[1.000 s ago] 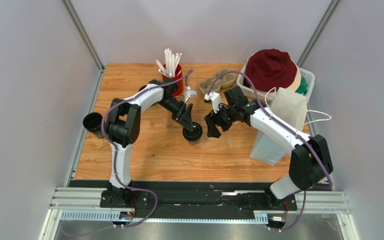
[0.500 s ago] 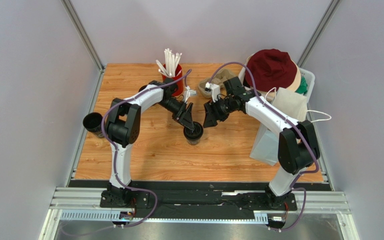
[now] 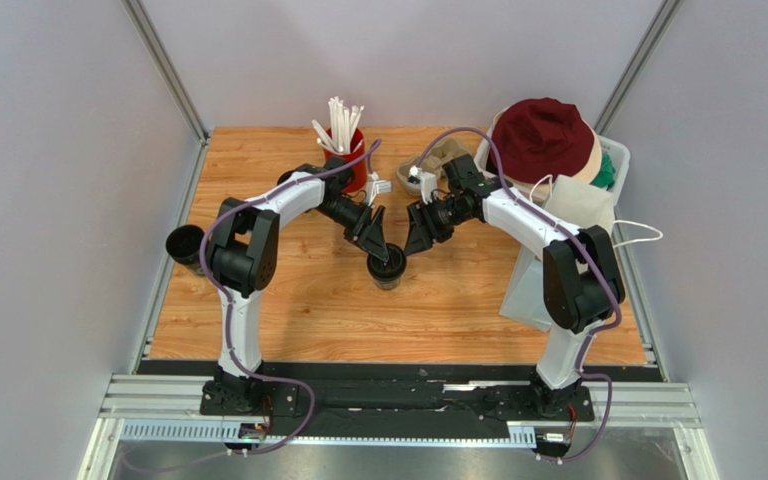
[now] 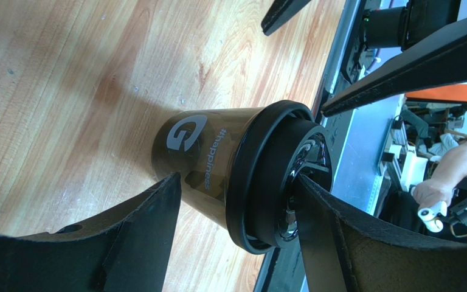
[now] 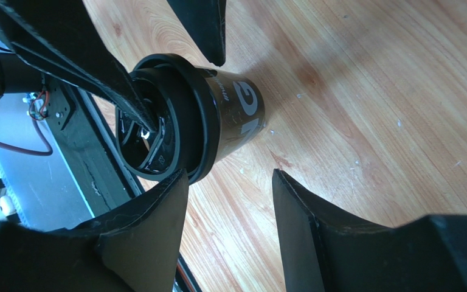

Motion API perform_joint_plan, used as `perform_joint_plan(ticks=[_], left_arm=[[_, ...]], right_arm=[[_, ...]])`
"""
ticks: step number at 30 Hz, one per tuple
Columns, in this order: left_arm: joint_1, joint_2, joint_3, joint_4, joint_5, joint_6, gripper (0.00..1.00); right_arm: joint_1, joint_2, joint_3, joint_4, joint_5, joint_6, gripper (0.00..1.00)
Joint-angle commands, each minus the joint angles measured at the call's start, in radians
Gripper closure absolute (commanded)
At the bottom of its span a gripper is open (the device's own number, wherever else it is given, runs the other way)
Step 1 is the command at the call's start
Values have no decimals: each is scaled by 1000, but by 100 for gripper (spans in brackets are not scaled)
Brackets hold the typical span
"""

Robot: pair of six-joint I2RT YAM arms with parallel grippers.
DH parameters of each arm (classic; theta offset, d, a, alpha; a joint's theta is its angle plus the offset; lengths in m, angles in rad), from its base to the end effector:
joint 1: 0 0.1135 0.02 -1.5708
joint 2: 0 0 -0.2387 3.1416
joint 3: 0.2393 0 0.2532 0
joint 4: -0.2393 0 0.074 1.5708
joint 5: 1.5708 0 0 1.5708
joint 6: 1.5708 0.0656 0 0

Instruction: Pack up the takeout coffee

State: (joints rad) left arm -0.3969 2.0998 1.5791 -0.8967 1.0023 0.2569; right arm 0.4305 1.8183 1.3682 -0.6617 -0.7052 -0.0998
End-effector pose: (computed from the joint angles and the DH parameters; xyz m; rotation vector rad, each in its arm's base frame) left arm 0.3479 -0.2058 0.1412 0.9711 2.5112 -1.4845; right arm 0.3285 0.1976 0.1808 -0.9032 2.4674 1.0508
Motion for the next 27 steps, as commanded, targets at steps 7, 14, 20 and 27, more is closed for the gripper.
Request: perform_joint_plan(ticks=[7,14,20,27], left_arm=[[-5,0,-51,82,-272,59,26],[-6,-9,-60,71,-327,71,27],[-6,-11,-79,76,-379,77,29],[-5,-21,-94,79,-389,85,29]], right_arm=[[19,33,29,31,-30,29,45],[34,58,37,42,22,38,46],[62,70,39,34,180,40,46],[73,50,89,2,211,20,47]])
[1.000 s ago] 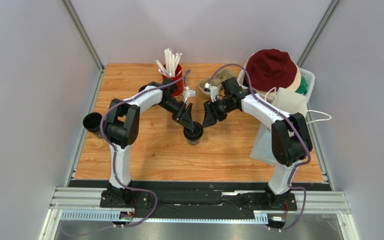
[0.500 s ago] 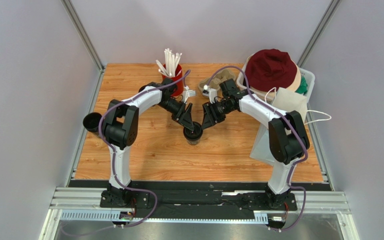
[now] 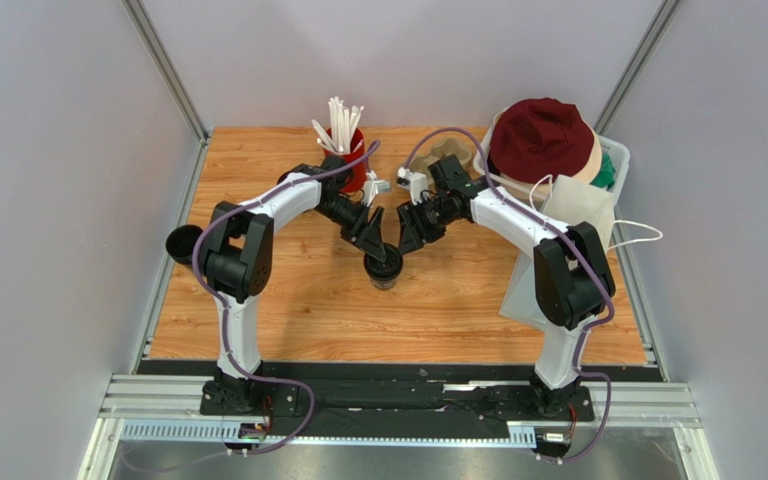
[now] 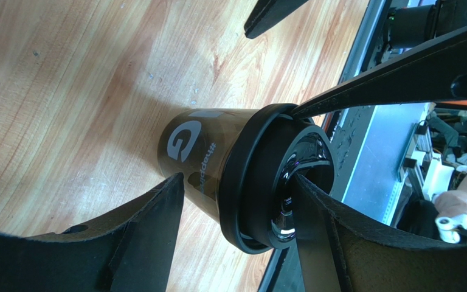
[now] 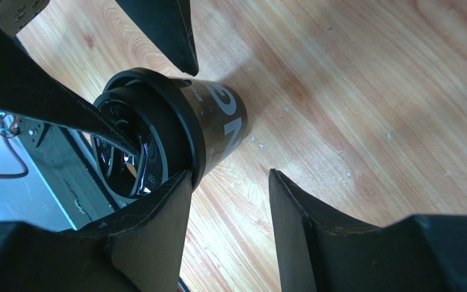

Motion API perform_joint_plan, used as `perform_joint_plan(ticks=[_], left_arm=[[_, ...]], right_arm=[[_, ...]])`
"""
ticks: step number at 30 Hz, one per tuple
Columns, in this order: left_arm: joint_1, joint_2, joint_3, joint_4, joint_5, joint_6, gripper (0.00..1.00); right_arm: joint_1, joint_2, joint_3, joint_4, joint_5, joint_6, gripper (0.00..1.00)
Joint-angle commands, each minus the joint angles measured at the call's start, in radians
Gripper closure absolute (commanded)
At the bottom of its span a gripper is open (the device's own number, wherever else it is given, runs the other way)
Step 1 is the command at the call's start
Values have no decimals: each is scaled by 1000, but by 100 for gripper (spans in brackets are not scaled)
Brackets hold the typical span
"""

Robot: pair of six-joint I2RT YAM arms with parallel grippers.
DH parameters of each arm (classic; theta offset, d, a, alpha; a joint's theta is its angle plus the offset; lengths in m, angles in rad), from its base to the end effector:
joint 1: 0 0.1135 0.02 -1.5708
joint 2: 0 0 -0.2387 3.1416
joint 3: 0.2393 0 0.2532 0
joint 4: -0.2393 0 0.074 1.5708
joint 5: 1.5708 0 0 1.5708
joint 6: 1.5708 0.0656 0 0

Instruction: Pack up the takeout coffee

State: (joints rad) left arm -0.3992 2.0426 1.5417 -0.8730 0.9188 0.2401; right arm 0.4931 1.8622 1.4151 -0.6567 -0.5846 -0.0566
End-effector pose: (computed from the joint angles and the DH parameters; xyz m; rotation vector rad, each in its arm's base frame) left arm 0.3440 -0.2017 0.1490 0.9780 2.5328 -1.3586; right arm 0.3302 0.2185 0.1750 -0.9079 2.5161 0.9212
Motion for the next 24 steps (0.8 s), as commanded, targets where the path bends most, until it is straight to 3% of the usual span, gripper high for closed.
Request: perform_joint_plan(ticks=[1,10,24], left_arm=[[-3,34,-61,55,-307,105,29],[-4,33,-75,65,-310,108,29],[-4,25,-77,75,-294,102,29]], right_arm=[[10,-3,54,-6,85,-25,47],[-4,18,180,-38,-3,-20,46],[19,109,162,-32,-60,-20,46]])
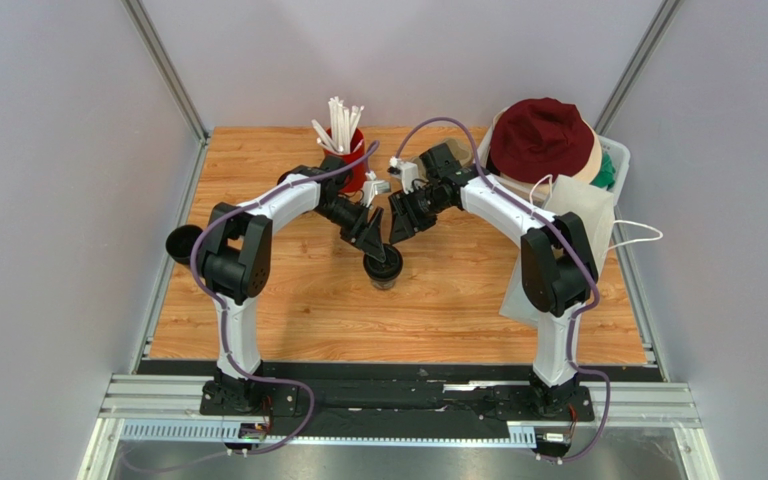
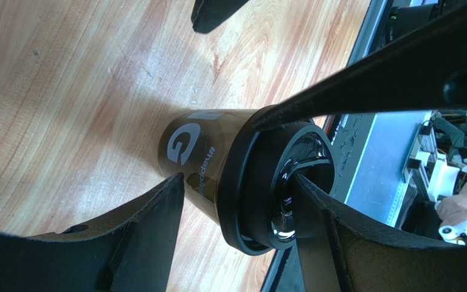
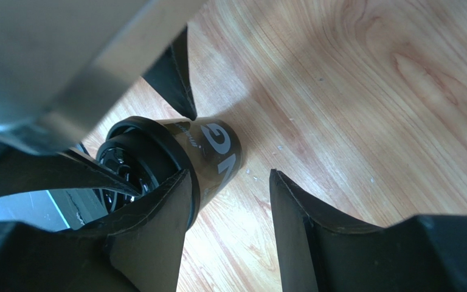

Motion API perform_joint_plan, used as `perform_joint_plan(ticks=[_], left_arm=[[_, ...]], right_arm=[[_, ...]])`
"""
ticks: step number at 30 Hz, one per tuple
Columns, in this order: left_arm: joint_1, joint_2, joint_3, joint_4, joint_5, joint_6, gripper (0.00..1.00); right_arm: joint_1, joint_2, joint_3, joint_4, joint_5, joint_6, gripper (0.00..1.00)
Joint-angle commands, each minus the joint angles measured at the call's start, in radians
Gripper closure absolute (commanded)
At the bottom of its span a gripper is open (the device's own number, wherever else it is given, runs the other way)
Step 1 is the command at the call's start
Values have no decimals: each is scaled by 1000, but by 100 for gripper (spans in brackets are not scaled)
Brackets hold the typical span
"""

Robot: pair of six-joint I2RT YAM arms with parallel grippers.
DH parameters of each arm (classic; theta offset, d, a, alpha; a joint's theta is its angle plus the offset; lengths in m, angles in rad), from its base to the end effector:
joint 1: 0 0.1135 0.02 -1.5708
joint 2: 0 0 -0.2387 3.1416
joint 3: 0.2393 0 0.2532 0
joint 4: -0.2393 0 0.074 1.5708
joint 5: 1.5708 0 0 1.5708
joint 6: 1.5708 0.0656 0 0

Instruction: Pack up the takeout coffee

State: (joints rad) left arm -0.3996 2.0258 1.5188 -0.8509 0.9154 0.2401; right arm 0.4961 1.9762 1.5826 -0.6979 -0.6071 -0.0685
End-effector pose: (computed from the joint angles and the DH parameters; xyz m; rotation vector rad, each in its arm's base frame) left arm 0.3420 -0.2009 0.1495 0.9839 2.5184 -1.3488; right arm 0.3545 0.2344 0.1805 -0.9326 2.4875 0.9481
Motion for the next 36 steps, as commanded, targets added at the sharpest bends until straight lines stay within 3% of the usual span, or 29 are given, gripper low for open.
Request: perform_joint_plan(ticks=[1,12,18,21,29,36], left_arm=[[-2,39,-52,53,-293,102,29],[-4,36,-63,67,-297,94,29],[-4,31,-66,64,-314,93,29],[-2,30,-69,64,-313,93,29],[-2,31,-77,72,-300,97,29],[-2,34,-68,73,-296,93,30]], right_arm=[[16,-8,-7,11,-37,-7,46],[21,-31,-52,51,-51,24,46],[58,-66,-148,86,188,-14,46],[49,-92,-165,89,225,-27,44],[-14,-299,-191,112,136,-69,43],[-7,-428,-384,196,87,-108,43]])
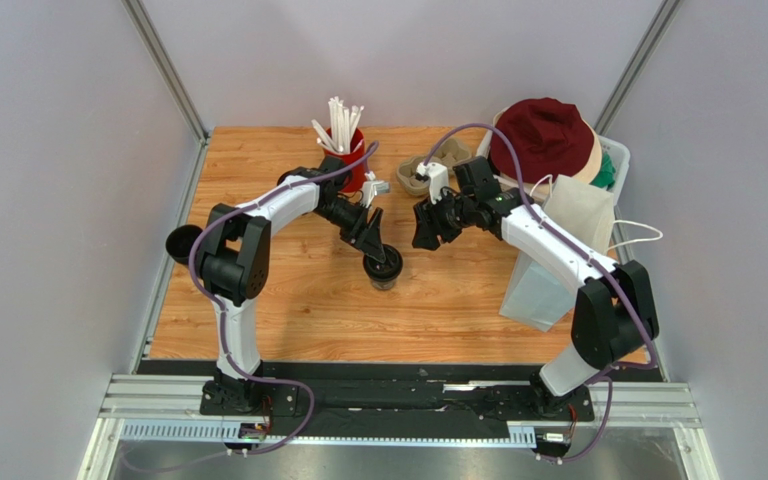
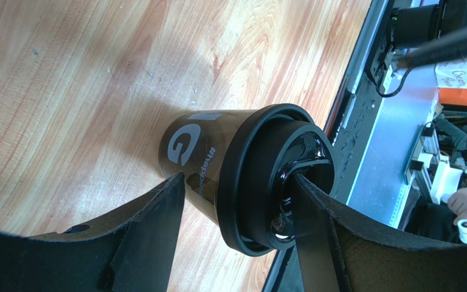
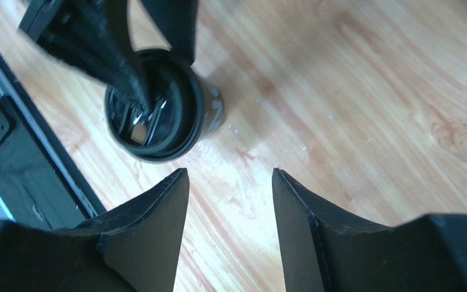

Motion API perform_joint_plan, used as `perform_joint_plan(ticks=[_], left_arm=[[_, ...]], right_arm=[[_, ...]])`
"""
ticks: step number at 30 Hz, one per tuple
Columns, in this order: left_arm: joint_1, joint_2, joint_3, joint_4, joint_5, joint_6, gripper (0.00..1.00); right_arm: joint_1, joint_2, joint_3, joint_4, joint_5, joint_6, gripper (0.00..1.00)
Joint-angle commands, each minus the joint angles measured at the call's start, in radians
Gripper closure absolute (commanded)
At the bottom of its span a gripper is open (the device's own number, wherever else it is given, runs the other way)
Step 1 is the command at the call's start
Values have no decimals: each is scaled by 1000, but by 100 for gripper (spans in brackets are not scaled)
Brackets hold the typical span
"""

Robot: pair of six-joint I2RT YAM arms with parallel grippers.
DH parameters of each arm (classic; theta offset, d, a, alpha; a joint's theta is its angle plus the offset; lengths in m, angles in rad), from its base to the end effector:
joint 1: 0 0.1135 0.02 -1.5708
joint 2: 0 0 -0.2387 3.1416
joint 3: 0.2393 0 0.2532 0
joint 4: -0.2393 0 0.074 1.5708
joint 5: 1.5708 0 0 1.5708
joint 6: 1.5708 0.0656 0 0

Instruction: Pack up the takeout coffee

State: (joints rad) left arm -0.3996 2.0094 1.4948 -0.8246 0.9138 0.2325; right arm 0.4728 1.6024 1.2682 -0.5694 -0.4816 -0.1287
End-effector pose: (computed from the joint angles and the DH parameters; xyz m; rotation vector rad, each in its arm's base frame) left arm 0.3402 -0.2001 0.1498 0.9813 2.5065 -1.3426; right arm 0.3079 0.1916 0.2243 -0.9313 2.2940 0.7432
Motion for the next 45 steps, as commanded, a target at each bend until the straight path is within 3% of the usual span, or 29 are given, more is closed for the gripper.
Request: perform_joint_plan(ticks=[1,8,27,40,45], left_arm=[[-2,52,-42,48,-294,99,30],[-4,52,-42,51,-296,96,29],[-4,48,-42,56,-297,93,29],[-4,37,-56,61,-308,96,29],[-2,37,-54,61,-305,96,30]], right_arm=[[33,-62,-107,77,-26,-51,44],[101,-56,-170,166,31,-19,44],[187,37,-116,194,135,14,44],[219,149,-109,118,366,-20,46],[192,101,-86,92,284,-37,45]])
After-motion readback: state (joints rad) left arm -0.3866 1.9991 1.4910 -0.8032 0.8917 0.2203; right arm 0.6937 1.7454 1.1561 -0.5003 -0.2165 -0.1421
